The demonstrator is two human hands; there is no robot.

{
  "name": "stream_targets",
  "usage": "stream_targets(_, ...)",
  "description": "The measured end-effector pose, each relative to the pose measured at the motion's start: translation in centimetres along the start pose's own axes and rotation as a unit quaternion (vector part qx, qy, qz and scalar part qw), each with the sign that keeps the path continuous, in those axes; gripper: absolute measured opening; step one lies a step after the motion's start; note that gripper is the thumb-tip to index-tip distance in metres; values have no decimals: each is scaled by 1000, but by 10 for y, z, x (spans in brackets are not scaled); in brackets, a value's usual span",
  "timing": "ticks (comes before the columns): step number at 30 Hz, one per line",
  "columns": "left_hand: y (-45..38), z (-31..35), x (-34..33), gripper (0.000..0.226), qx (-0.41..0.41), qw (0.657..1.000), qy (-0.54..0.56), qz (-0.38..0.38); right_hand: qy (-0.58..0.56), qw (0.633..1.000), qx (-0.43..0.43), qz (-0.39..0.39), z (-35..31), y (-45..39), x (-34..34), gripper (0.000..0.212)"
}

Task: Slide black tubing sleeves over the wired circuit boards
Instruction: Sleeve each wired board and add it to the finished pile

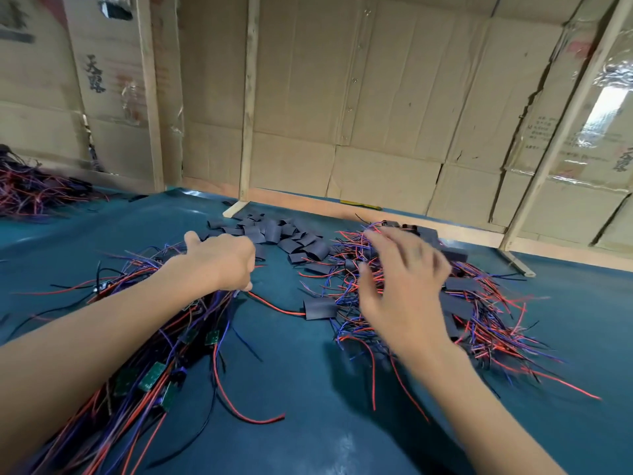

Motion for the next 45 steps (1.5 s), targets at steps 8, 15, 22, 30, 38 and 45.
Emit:
stream_targets(8,27,2,8,39,50,986,-156,-1,-103,987,84,-90,-10,35,-17,33)
stream_targets(15,60,21,-15,47,16,958,-285,-35,-130,984,30,-122,4,31,-23,25)
stream_targets(22,23,13,-15,37,85,984,-159,-15,-136,978,10,-158,10,34,-30,16)
stream_targets(30,3,8,-8,6,64,980,-178,-57,-151,975,2,-166,14,33,-31,17)
stream_targets(38,8,8,16,13,31,988,-144,55,-155,974,14,-167,10,34,-30,15)
stream_targets(45,24,24,94,15,-136,939,202,241,-273,938,-90,-197,15,35,-35,13)
Point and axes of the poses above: each hand's wrist, its own y-axis away from the middle knuckle, its own x-axis out of the back of the hand, z = x × y, the point moved 7 cm from there along -y, towards the middle knuckle, and after that the axes turned 8 degrees about -x, right-handed, at the moved point
